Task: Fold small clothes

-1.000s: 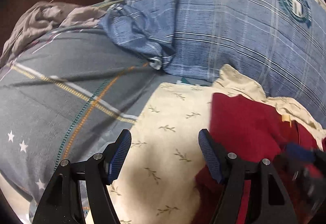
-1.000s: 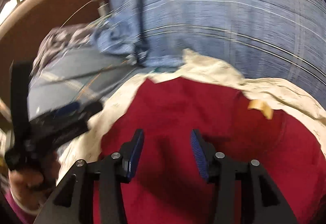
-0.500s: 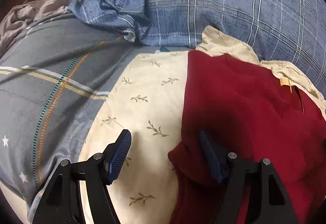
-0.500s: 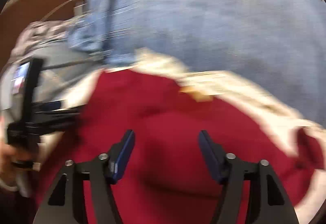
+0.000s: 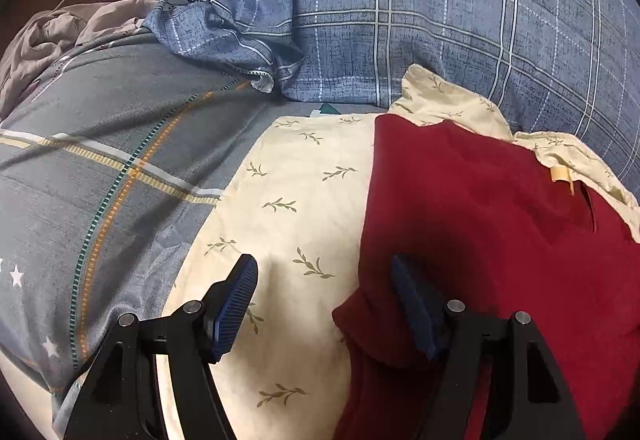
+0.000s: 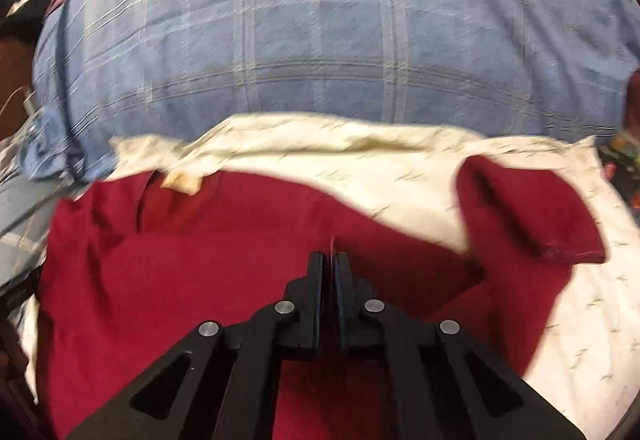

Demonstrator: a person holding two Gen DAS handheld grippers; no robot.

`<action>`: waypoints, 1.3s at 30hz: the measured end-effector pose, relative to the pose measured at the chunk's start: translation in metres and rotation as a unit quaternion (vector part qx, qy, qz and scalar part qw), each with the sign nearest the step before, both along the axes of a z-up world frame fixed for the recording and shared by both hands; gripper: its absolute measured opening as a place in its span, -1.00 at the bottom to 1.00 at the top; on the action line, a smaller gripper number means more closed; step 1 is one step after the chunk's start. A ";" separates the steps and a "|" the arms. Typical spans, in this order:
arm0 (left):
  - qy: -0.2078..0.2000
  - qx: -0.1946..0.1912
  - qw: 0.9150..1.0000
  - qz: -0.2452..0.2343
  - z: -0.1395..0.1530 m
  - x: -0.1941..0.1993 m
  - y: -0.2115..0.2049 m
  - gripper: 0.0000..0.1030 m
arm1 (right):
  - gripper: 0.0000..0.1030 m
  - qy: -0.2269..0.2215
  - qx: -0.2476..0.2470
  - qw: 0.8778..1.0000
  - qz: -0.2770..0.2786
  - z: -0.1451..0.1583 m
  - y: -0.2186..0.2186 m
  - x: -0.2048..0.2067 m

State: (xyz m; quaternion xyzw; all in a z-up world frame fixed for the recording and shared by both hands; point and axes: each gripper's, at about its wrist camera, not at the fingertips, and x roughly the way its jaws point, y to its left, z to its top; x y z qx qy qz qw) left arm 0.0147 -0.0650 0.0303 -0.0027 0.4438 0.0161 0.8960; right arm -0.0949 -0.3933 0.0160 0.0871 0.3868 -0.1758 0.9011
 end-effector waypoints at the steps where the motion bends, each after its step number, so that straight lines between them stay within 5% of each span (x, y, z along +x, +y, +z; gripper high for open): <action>1: 0.002 0.004 1.000 -0.001 0.000 0.001 -0.001 0.33 | -0.98 0.003 -0.006 1.000 -0.011 -0.003 -0.004 0.002; 5: 0.002 0.008 1.000 -0.002 0.001 0.002 -0.003 0.33 | -0.94 0.021 0.022 0.999 -0.029 -0.014 -0.021 0.006; 8: -0.001 0.000 1.000 -0.001 0.006 -0.001 0.000 0.32 | -0.75 -0.005 0.052 0.999 -0.004 -0.001 -0.016 -0.007; 12: -0.015 0.005 1.000 -0.004 0.010 -0.006 -0.001 0.33 | -0.04 -0.033 0.065 0.994 0.086 0.018 0.022 0.004; 16: 0.004 0.016 1.000 -0.003 -0.001 -0.003 -0.002 0.33 | -0.02 -0.019 0.066 0.969 0.238 0.015 0.090 0.046; 21: 0.006 0.020 1.000 -0.001 -0.002 0.001 -0.002 0.38 | -0.11 0.025 0.007 0.959 0.283 -0.014 0.149 0.095; 23: 0.005 0.023 1.000 -0.003 -0.001 0.002 -0.002 0.38 | -0.57 0.044 -0.011 0.959 0.280 -0.027 0.162 0.104; 25: 0.002 0.024 1.000 -0.001 -0.001 0.004 -0.001 0.38 | -0.62 0.050 -0.044 0.965 0.253 -0.036 0.169 0.111; 30: -0.021 0.004 1.000 0.001 0.007 -0.001 0.003 0.34 | -0.50 0.033 -0.033 0.974 0.221 -0.032 0.165 0.108; 34: -0.052 -0.018 0.998 -0.009 0.019 -0.010 0.006 0.34 | -0.23 0.026 0.005 0.979 0.202 -0.015 0.137 0.067; 39: -0.066 -0.036 0.996 -0.038 0.024 -0.023 0.002 0.35 | -0.09 0.019 -0.033 0.993 0.114 -0.005 0.078 0.009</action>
